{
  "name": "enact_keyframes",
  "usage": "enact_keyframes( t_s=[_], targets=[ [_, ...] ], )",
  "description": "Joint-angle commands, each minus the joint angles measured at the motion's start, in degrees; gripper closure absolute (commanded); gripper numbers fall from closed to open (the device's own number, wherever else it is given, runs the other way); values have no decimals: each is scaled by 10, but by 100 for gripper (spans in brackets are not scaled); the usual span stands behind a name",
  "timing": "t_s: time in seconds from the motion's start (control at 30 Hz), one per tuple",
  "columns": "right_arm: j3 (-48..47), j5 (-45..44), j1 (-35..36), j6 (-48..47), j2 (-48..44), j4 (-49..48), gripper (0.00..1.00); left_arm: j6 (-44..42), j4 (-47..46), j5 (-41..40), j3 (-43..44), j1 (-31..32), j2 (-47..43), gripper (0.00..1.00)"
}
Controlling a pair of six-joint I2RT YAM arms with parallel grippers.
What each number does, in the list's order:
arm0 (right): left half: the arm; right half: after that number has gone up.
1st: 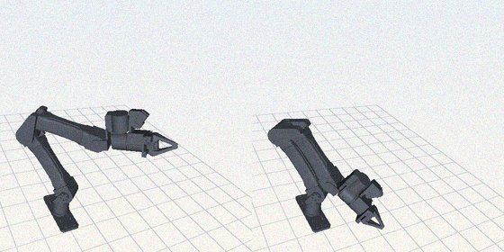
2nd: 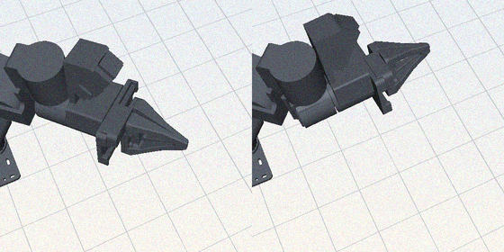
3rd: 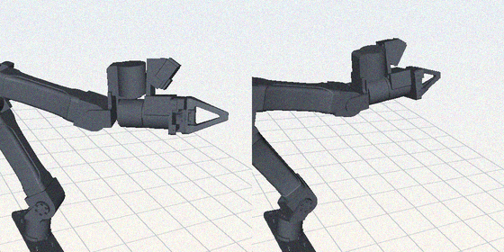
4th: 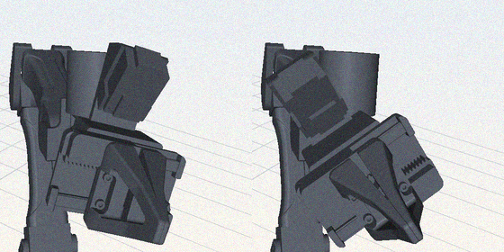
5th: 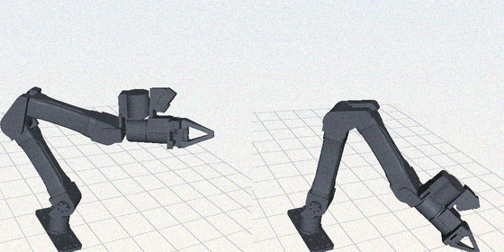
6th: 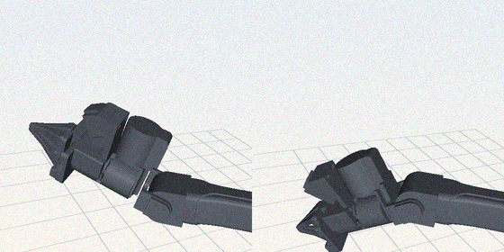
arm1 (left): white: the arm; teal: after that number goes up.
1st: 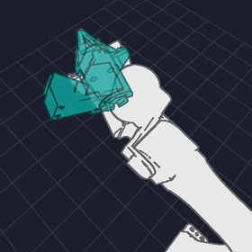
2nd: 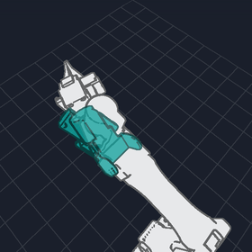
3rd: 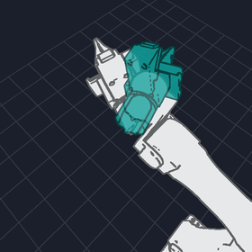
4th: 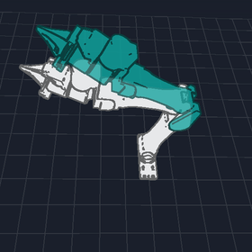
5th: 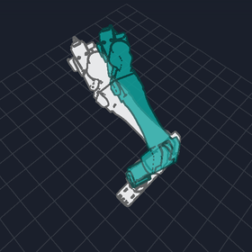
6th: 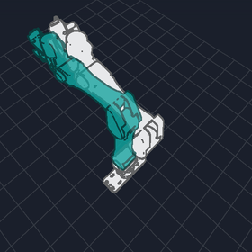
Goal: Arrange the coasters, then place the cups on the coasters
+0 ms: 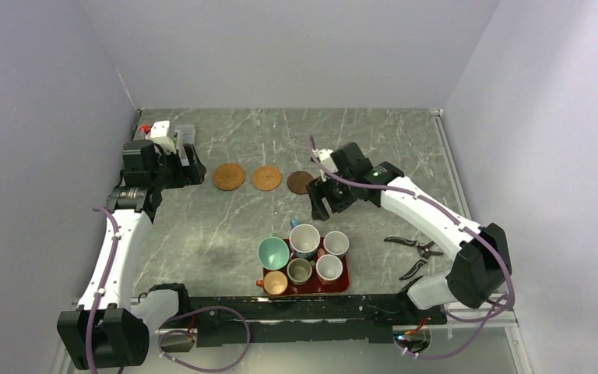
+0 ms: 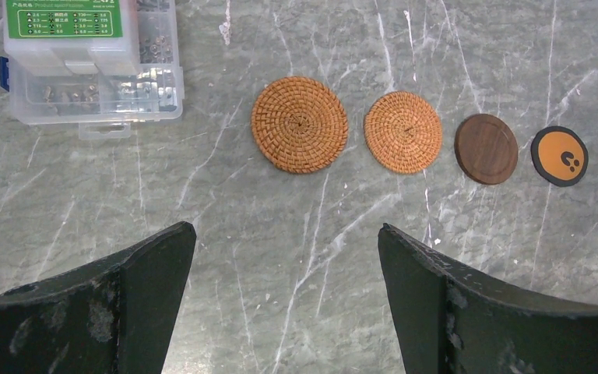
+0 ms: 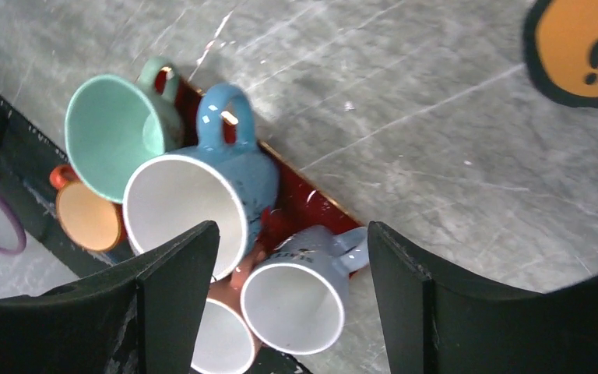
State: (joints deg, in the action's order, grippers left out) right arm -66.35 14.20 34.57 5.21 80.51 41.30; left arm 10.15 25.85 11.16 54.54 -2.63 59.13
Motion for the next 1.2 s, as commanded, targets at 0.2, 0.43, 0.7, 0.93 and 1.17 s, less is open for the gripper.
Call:
enact_keyframes(
  t_s=[0.2,0.43,0.7,0.93,1.17],
  targets=[
    [-10,-30,92,-27,35,18,33,-6,-23,10,2,2,2,6],
    [-14,-65,118,-36,62,11,41,-6,-18,-6,4,2,5,6],
    [-10,-81,136,-30,76,-5,57,-3,-16,-11,7,1,8,6],
    [-18,-100,145,-29,88,4,72,-1,-14,-15,7,2,10,6],
    [-34,-108,147,-20,84,26,94,-1,-14,-15,7,2,9,6]
  ],
)
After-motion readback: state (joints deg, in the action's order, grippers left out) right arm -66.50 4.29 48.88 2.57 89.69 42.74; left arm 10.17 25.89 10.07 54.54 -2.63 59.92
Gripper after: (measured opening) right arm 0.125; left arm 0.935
